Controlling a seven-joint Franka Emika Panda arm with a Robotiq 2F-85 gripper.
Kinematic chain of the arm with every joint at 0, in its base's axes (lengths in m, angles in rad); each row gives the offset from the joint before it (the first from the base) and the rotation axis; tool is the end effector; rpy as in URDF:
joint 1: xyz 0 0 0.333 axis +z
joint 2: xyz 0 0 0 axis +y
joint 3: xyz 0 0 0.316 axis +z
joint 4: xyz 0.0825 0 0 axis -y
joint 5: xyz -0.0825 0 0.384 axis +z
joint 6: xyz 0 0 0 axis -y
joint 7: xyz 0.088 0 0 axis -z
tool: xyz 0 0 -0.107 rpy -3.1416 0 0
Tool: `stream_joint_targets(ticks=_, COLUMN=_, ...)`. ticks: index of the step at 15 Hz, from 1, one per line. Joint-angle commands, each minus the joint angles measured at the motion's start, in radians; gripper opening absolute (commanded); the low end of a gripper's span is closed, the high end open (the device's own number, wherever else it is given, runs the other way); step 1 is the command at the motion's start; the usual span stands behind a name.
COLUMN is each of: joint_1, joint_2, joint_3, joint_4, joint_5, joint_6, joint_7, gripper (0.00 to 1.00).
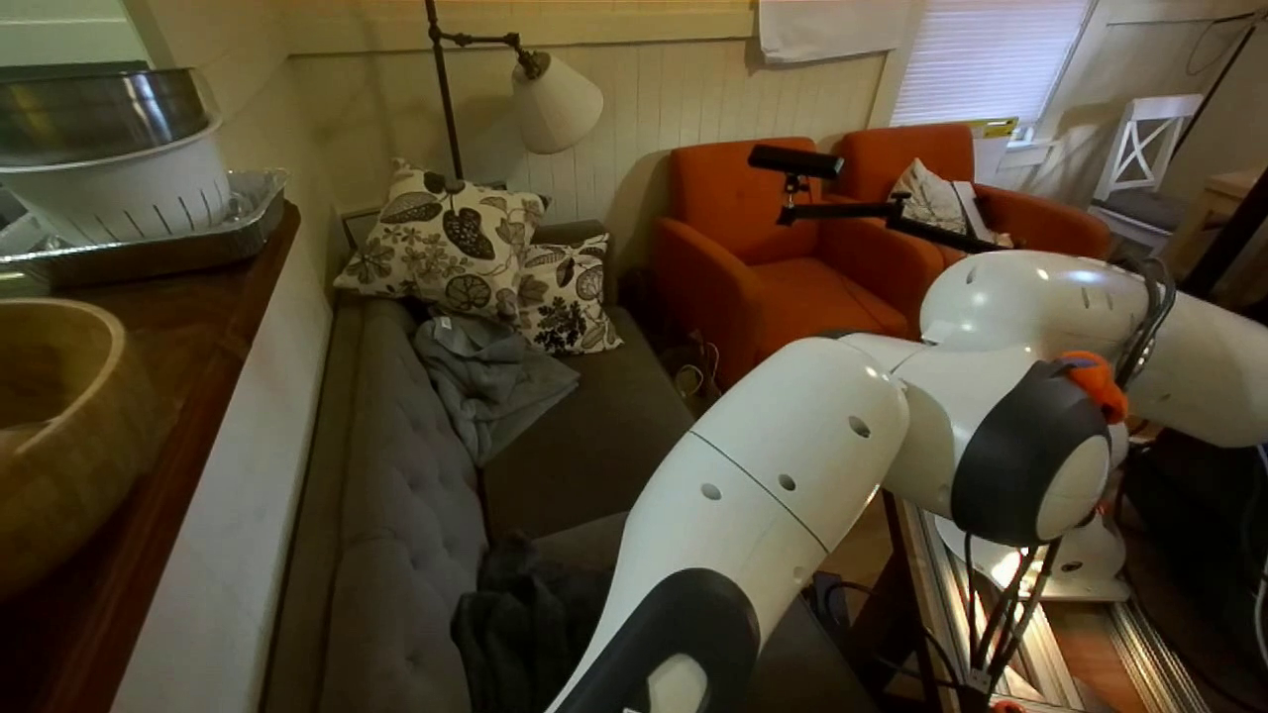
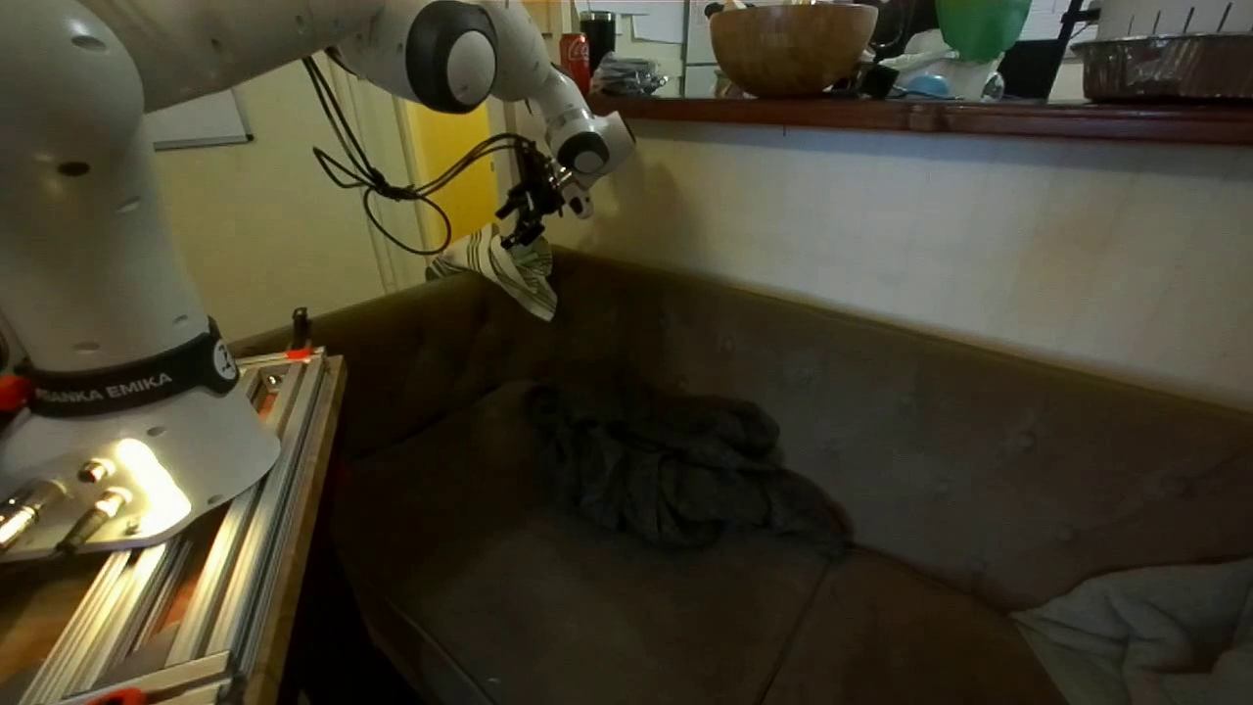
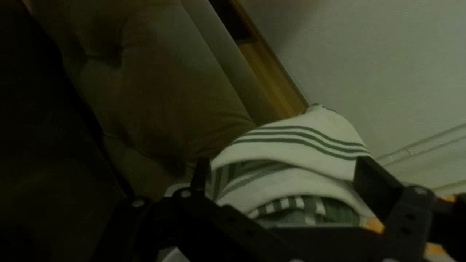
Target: Move the white and green towel to the seat of the sofa.
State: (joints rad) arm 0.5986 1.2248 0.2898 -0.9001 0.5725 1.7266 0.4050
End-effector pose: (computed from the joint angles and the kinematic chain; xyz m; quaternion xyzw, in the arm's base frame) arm 0.5029 0.5604 0.1419 -0.8976 -0.0618 0.3707 0.2305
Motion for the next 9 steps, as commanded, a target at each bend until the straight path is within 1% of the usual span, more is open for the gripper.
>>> stream_joint_targets(ticks=1, joint_1=0.002, joint_2=0.013, joint_3=0.002, joint_4=0.023, joint_5=-0.008, joint_6=-0.024, joint_7=0.003, gripper=1.00)
stream_joint_targets(ticks=2, joint_1=0.011, joint_2=0.016, joint_3=-0.010, joint_4=0.022, joint_5=0.002, joint_6=0.036, joint_7=0.047, gripper=1.00)
stream_joint_targets(ticks=3, joint_1=0.025, joint_2=0.016, joint_3=-0.022, joint_4=0.014, joint_5=0.014, joint_6=0.134, joint_7=0.079, gripper=1.00)
stream_joint_targets(ticks=5, joint_1=0.038, joint_2=0.026, joint_3=-0.014, joint_4=0.012, joint_5=0.033, joint_6=0.270, joint_7=0.106, gripper=1.00)
stream_joint_targets(ticks=7, joint_1=0.064, joint_2=0.029, joint_3=-0.023, joint_4=-0.001, joint_5=0.035, joint_6=0.400, joint_7=0.170, gripper=1.00)
stream_joint_targets(ticks=9, joint_1=0.101, joint_2=0.032, joint_3=-0.051, joint_4=-0.003, joint_5=0.003, joint_6=0.468, joint_7=0.256, gripper=1.00)
